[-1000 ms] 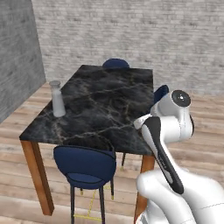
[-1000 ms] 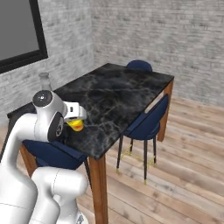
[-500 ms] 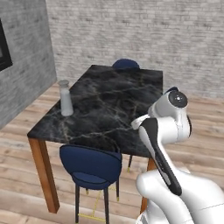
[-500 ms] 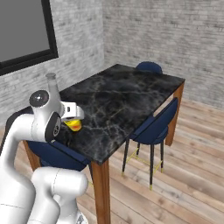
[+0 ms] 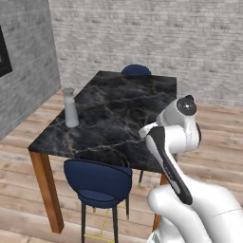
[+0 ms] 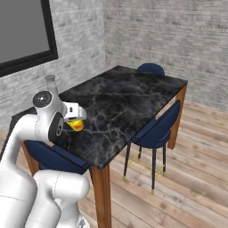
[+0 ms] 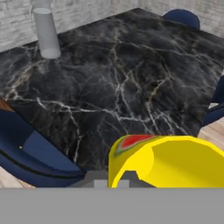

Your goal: Place the pitcher and cup on the dining counter for serving.

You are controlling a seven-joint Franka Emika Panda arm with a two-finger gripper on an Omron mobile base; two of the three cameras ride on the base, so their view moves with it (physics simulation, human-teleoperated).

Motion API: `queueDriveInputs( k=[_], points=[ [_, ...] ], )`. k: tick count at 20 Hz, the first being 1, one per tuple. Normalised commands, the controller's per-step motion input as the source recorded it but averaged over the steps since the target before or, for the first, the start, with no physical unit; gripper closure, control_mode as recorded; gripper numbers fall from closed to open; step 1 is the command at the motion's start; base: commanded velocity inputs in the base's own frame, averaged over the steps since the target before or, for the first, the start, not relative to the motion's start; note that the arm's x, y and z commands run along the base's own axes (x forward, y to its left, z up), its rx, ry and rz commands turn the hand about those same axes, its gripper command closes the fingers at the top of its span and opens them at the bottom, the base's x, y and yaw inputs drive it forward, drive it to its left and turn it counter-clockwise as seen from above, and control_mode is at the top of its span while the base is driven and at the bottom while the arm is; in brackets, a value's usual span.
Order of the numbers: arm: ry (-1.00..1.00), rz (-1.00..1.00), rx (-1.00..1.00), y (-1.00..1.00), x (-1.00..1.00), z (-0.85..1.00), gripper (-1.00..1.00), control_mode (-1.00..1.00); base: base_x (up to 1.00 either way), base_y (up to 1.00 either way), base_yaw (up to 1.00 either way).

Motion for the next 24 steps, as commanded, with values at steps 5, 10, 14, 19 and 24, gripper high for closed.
queueDriveInputs(
  k=[5,10,14,19,24],
  points=[
    [0.21,-0.01,-0.01,0.1,0.85,0.0,1.0,-1.0,0.0,0.0,0.0],
    [0.24,0.0,0.0,0.0,0.69,0.0,1.0,-1.0,0.0,0.0,0.0],
    [0.16,0.0,0.0,-0.04,0.51,0.0,1.0,-1.0,0.0,0.0,0.0],
    [0.0,0.0,0.0,-0.01,0.0,-0.01,1.0,-1.0,0.0,0.0,0.0],
    [-0.02,0.0,-0.03,0.03,0.42,-0.28,1.0,-1.0,0.0,0.0,0.0]
  ],
)
